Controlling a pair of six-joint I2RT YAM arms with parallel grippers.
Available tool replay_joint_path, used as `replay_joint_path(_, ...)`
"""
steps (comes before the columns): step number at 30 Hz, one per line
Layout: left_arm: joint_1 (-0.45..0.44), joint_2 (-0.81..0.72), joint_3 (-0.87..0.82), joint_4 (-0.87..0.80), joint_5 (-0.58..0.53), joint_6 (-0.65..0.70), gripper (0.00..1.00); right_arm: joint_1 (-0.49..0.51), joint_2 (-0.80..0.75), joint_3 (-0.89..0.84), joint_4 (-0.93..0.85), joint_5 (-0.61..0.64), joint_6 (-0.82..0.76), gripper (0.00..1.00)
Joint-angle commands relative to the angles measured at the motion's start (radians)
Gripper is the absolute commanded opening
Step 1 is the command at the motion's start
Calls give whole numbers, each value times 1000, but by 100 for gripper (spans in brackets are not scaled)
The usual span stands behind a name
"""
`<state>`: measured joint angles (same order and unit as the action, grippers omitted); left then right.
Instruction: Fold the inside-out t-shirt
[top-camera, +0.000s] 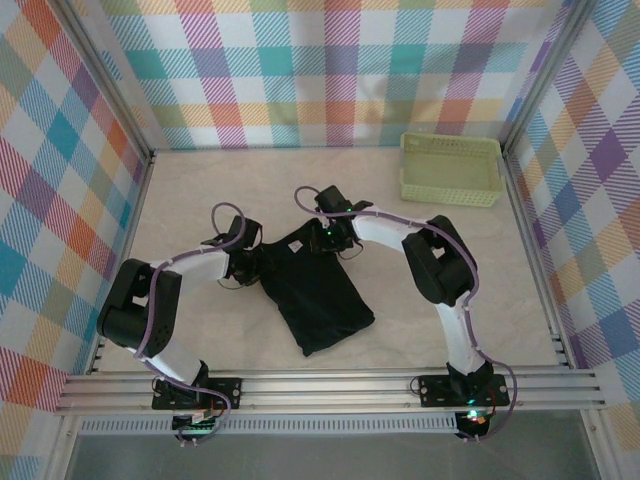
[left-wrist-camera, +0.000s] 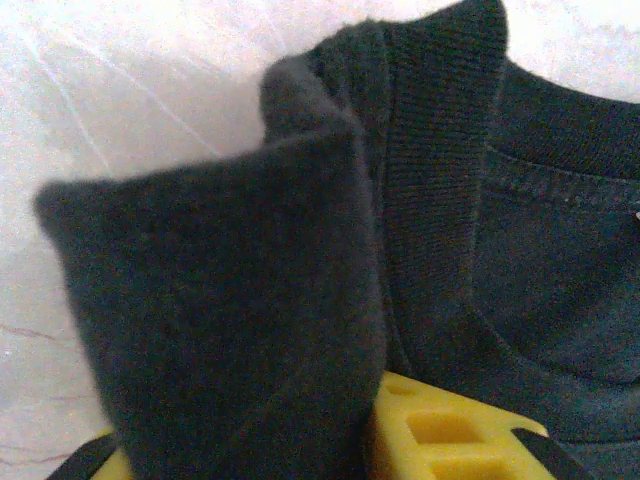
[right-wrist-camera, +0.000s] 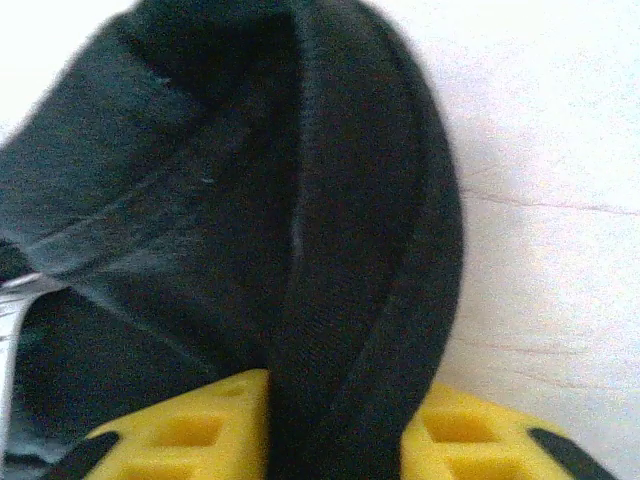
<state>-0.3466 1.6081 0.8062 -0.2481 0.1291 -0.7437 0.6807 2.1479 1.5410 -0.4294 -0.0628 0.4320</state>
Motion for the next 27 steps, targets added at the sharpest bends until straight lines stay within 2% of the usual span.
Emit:
replay_joint_path(1, -52, 63, -5, 137, 83, 3, 23, 62, 30, -50, -31, -97, 31, 27)
replay_joint_path(5, -52, 41, -10, 126, 67, 10, 15, 36, -15, -94, 8, -94, 44, 18)
replay_joint_path(10, -48, -25, -20, 113, 46, 16, 6, -30, -97, -182, 118, -228, 65, 8)
replay_joint_path(14, -36, -119, -34, 103, 35, 26, 0, -62, -187, -253, 162, -249, 74, 0)
replay_joint_path(20, -3, -239, -35, 87, 56, 66, 0, -139, -352, -431, 348, -367, 131, 0)
replay_joint_path(27, 44, -234, 101, 59, 120, 91, 0, -208, -430, -340, 316, -396, 132, 0)
